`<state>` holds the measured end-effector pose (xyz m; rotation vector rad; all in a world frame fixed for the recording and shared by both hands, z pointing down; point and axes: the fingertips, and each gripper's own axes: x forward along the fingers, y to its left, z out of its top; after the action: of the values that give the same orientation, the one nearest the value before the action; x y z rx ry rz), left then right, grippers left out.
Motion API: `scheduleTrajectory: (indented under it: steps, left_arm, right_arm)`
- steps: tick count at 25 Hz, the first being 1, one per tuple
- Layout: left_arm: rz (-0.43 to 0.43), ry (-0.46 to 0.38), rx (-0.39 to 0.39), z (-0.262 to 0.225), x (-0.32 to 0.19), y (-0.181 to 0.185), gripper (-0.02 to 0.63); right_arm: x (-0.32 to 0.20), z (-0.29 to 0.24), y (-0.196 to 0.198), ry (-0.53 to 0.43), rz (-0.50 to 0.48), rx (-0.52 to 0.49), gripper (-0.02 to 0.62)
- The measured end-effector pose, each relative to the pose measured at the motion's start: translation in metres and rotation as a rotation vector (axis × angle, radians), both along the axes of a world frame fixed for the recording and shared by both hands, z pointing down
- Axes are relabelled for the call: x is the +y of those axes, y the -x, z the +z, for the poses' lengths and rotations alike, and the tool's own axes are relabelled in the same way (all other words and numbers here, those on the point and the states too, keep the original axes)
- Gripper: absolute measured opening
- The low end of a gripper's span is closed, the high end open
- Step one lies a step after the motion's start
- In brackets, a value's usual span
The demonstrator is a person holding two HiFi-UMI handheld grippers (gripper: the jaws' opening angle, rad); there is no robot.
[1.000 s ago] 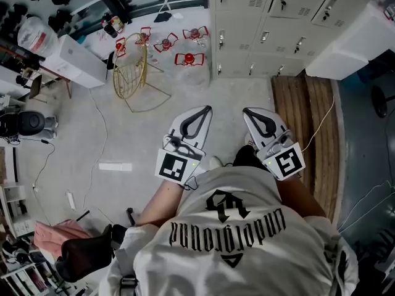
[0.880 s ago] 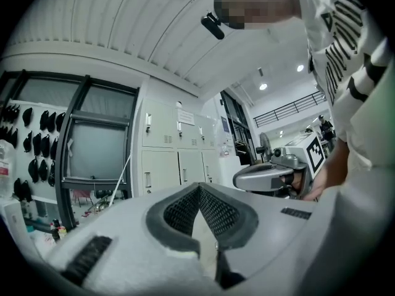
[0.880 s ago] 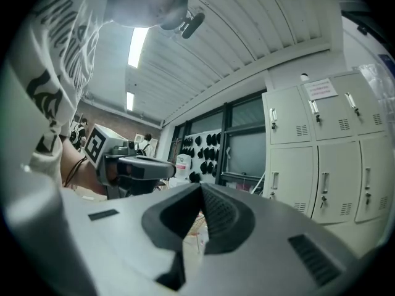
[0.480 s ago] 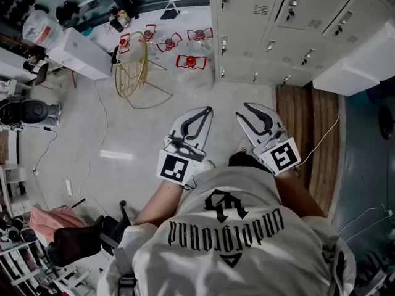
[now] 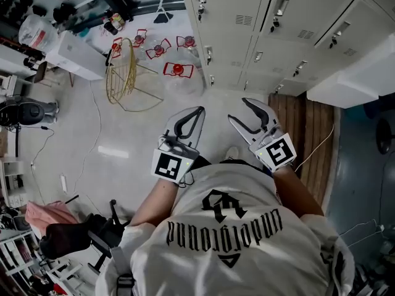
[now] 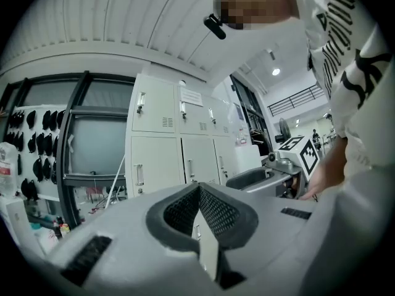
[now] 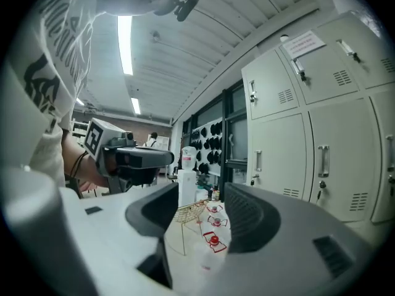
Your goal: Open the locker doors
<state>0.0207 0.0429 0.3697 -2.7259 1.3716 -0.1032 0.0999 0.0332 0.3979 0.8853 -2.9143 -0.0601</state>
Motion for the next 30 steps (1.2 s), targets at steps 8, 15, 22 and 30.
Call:
scheduleTrajectory:
  steps: [8, 15, 22, 30]
  left_arm:
    - [-0.028, -0.006, -0.012, 0.001, -0.033, -0.013, 0.008]
    - [-0.039, 0.001, -0.007, 0.013, -0.076, 0.002, 0.008]
    - [-0.010, 0.066, 0.021, 0.033, -0.135, 0.027, 0.008]
    - [0.009, 0.124, -0.015, 0.073, -0.202, 0.068, 0.008]
  right_arm:
    - [-0.038, 0.014, -0.019, 0.011, -0.007, -0.014, 0.275]
    - [-0.071, 0.026, -0.007, 0.033, -0.004, 0.011, 0.285]
    - [-0.127, 0.049, 0.009, 0.074, 0.046, 0.052, 0.282]
    - [-0.201, 0.093, 0.048, 0.097, 0.076, 0.070, 0.285]
